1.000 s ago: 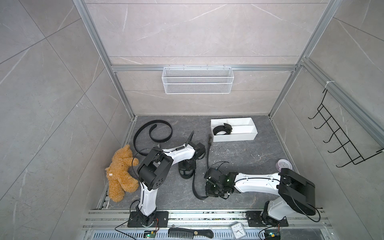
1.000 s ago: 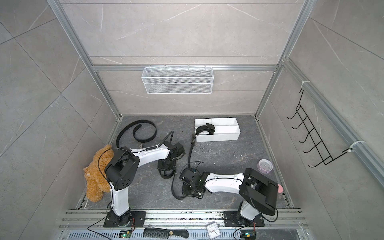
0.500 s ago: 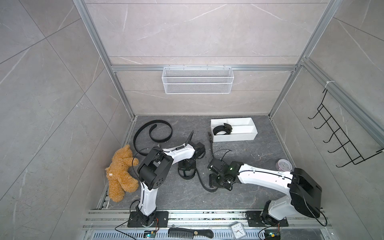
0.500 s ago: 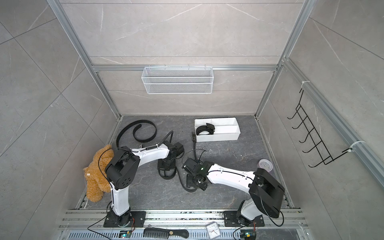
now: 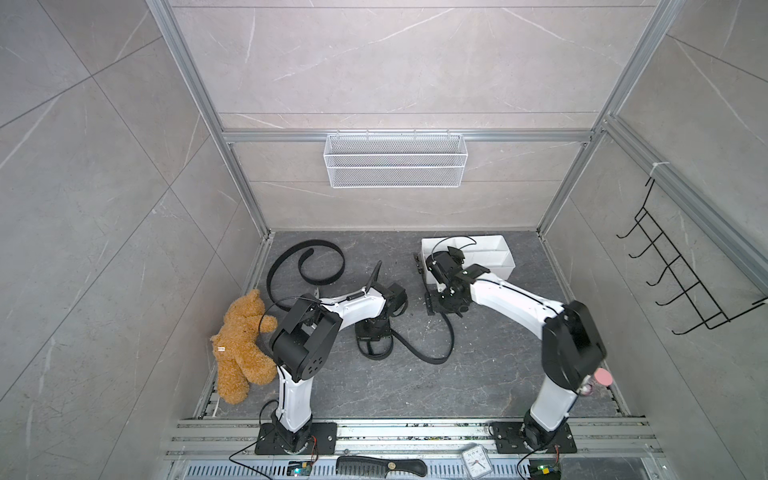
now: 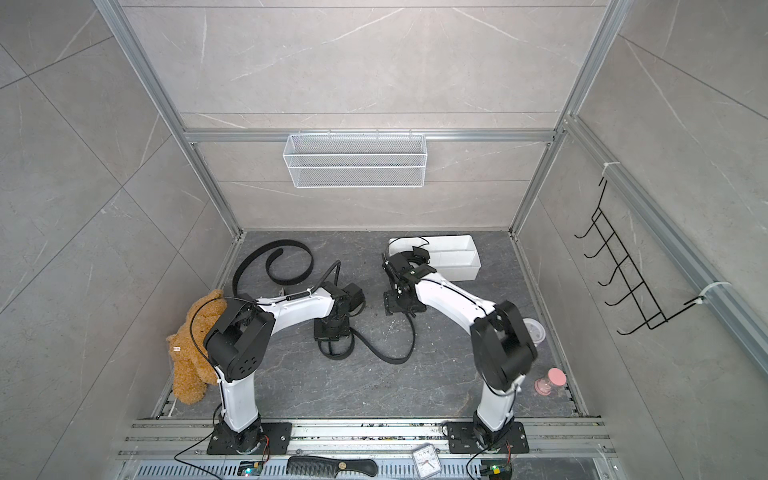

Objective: Place the belts into the storage roll
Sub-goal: Roll the belt at the center of the board.

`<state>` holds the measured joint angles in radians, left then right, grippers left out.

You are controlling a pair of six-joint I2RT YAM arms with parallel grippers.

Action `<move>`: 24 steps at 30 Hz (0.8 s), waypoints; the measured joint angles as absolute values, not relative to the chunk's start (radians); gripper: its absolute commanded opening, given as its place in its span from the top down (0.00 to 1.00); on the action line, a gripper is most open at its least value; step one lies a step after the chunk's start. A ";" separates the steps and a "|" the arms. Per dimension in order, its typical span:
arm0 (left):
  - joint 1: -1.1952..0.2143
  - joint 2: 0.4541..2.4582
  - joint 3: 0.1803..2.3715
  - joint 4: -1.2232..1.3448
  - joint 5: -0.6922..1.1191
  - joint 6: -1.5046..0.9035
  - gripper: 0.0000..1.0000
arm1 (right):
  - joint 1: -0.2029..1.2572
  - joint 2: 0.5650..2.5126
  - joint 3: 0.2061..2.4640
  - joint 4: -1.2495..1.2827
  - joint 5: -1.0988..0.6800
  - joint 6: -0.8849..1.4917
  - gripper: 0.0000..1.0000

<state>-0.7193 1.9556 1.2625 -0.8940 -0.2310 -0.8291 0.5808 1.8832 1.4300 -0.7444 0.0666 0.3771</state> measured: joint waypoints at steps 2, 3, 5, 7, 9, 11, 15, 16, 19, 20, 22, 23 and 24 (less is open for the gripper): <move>-0.719 1.955 1.261 -0.892 -0.231 -0.830 1.00 | 0.575 1.993 1.497 -0.723 0.086 0.330 0.25; -0.719 1.955 1.261 -0.891 -0.231 -0.831 1.00 | 0.572 2.036 1.521 -0.713 0.087 0.315 0.27; -0.719 1.954 1.259 -0.890 -0.230 -0.831 1.00 | 0.557 2.118 1.565 -0.702 0.088 0.289 0.37; -0.719 1.954 1.260 -0.889 -0.229 -0.834 1.00 | 0.542 2.152 1.603 -0.702 0.089 0.271 0.64; -0.718 1.954 1.259 -0.889 -0.228 -0.836 1.00 | 0.531 2.157 1.616 -0.696 0.107 0.257 0.95; -0.717 1.954 1.258 -0.887 -0.226 -0.838 1.00 | 0.523 2.156 1.608 -0.698 0.122 0.247 1.00; -0.714 1.951 1.251 -0.881 -0.223 -0.849 1.00 | 0.522 2.056 1.454 -0.657 0.125 0.247 1.00; -0.711 1.948 1.247 -0.875 -0.217 -0.855 1.00 | 0.524 2.011 1.389 -0.649 0.118 0.253 1.00; -0.698 1.938 1.236 -0.862 -0.196 -0.867 1.00 | 0.532 1.854 1.177 -0.639 0.089 0.292 1.00; -0.694 1.937 1.235 -0.860 -0.188 -0.871 1.00 | 0.537 1.797 1.105 -0.632 0.078 0.312 1.00; -0.689 1.937 1.234 -0.859 -0.178 -0.876 1.00 | 0.547 1.695 0.982 -0.625 0.057 0.355 1.00; -0.687 1.937 1.234 -0.859 -0.175 -0.878 1.00 | 0.552 1.650 0.929 -0.622 0.047 0.382 1.00; -0.686 1.937 1.234 -0.859 -0.173 -0.879 1.00 | 0.554 1.611 0.886 -0.620 0.041 0.407 1.00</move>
